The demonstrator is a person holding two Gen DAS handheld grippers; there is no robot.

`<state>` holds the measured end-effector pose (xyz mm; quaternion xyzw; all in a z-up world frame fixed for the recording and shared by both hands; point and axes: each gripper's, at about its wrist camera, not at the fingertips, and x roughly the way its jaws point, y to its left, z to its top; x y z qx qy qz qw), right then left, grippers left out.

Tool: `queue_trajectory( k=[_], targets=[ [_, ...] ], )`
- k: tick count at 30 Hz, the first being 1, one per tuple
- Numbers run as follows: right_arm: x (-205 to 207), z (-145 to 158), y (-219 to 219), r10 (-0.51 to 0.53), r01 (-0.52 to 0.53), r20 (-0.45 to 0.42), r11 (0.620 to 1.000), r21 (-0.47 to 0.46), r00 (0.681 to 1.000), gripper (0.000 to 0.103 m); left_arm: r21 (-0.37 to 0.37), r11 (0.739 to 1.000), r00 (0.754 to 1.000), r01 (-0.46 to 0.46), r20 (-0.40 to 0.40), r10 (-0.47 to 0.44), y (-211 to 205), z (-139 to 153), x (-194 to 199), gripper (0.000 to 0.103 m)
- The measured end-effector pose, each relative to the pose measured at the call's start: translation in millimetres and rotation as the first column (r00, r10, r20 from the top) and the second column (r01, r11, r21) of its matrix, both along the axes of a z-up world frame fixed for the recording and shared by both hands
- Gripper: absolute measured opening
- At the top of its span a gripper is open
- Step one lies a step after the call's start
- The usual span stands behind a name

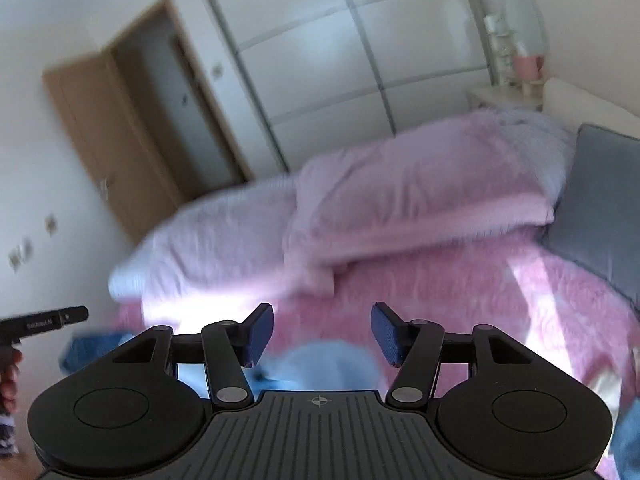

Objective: Fold clothes
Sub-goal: 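Lift the light blue sweatshirt with both tools and carry it onto the open bed, then release the sweatshirt onto the bed and open both tools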

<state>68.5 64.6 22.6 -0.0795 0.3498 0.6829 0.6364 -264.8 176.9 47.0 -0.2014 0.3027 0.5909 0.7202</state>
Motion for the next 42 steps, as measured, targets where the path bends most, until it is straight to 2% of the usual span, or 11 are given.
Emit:
queue_trajectory(
  k=[2, 5, 8, 11, 16, 21, 26, 33, 42],
  targets=[
    [-27.7, -24.0, -0.8, 0.053, -0.051, 0.024, 0.994, -0.098, 0.998, 0.058, -0.064, 0.998, 1.0, -0.012, -0.026, 0.01, -12.1, -20.6, -17.5, 0.017],
    [-66.2, -58.2, -7.4, 0.127, -0.098, 0.093, 0.959, -0.265, 0.988, 0.058, -0.145, 0.989, 0.998, -0.018, -0.065, 0.009, -31.0, -48.9, -38.2, 0.017],
    [-88.2, -77.6, -15.0, 0.162, -0.121, 0.097, 0.936, -0.329, 0.982, 0.058, -0.172, 0.985, 0.997, 0.019, -0.07, -0.031, -55.2, -61.6, -35.2, 0.023],
    [-104.4, -82.4, -19.4, 0.188, -0.138, 0.102, 0.918, -0.371, 0.977, 0.058, -0.18, 0.983, 0.997, 0.041, -0.051, -0.051, -78.8, -65.8, -36.2, 0.025],
    [-123.9, -75.3, -46.3, 0.241, -0.165, 0.154, 0.905, -0.393, 0.958, 0.058, -0.174, 0.98, 0.992, 0.095, -0.059, -0.107, -102.3, -73.5, -33.4, 0.028],
    [-130.4, -77.1, -91.3, 0.254, -0.169, 0.153, 0.89, -0.423, 0.955, 0.058, -0.184, 0.976, 0.988, 0.116, -0.081, -0.133, -126.9, -81.9, -29.2, 0.029],
    [-123.9, -81.9, -130.5, 0.266, -0.172, 0.149, 0.873, -0.457, 0.952, 0.058, -0.191, 0.976, 0.985, 0.109, -0.109, -0.131, -157.4, -85.7, -21.5, 0.029],
    [-112.8, -76.7, -182.8, 0.278, -0.181, 0.154, 0.869, -0.46, 0.948, 0.058, -0.18, 0.977, 0.983, 0.116, -0.122, -0.139, -210.9, -80.8, -9.0, 0.032],
    [-110.8, -82.5, -246.2, 0.317, -0.216, 0.151, 0.86, -0.462, 0.936, 0.058, -0.187, 0.979, 0.983, 0.081, -0.145, -0.109, -283.3, -82.8, -14.2, 0.032]
  ],
)
